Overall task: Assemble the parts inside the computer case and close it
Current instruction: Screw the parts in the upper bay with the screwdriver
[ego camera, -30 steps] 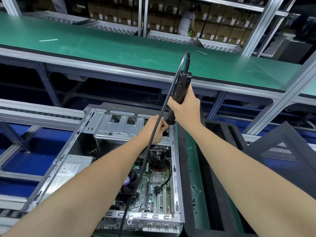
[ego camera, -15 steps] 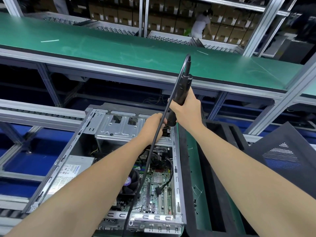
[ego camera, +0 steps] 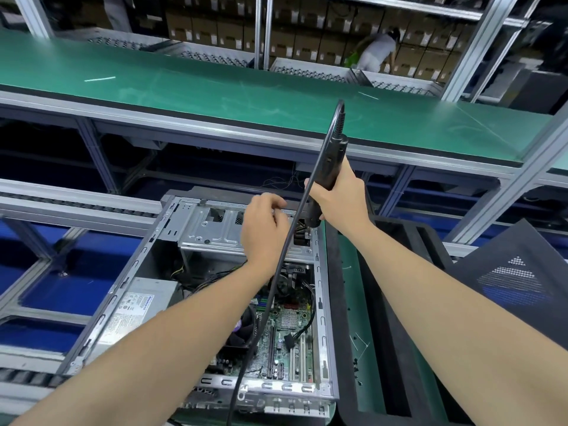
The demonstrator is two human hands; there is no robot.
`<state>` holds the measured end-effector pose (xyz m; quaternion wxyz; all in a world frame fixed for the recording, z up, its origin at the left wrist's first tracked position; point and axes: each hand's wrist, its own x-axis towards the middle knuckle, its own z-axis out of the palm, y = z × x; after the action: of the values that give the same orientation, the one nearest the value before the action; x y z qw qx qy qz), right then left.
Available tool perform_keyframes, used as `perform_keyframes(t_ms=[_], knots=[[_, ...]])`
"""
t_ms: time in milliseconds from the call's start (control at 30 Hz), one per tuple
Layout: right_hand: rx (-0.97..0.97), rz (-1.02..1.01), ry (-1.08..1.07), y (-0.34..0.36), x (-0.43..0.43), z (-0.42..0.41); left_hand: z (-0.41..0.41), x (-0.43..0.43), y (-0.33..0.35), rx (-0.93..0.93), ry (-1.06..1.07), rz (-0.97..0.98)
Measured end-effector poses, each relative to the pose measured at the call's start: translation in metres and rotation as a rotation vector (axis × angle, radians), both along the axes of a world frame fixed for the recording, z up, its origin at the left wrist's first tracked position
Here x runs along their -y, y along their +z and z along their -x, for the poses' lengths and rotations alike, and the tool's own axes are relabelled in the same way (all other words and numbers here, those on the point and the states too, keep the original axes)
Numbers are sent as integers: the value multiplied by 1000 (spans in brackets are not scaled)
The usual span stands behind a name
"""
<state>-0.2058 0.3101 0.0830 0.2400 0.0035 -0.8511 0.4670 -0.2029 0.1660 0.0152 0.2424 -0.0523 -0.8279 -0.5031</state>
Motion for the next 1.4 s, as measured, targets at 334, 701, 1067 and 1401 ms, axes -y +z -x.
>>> perform_keyframes(t_ms=[334,701,1067,1401], knots=[[50,-33,-13,4,2,1,-42,0,-38,896,385,-942],[110,-12,-42,9,2,2,-16,16,-47,1045,-257,-1130],[105,-46,-31,9,7,4,-15,13,-56,977,-354,-1295],[107,-1,-40,9,3,-3,-16,17,-50,997,-312,-1251]])
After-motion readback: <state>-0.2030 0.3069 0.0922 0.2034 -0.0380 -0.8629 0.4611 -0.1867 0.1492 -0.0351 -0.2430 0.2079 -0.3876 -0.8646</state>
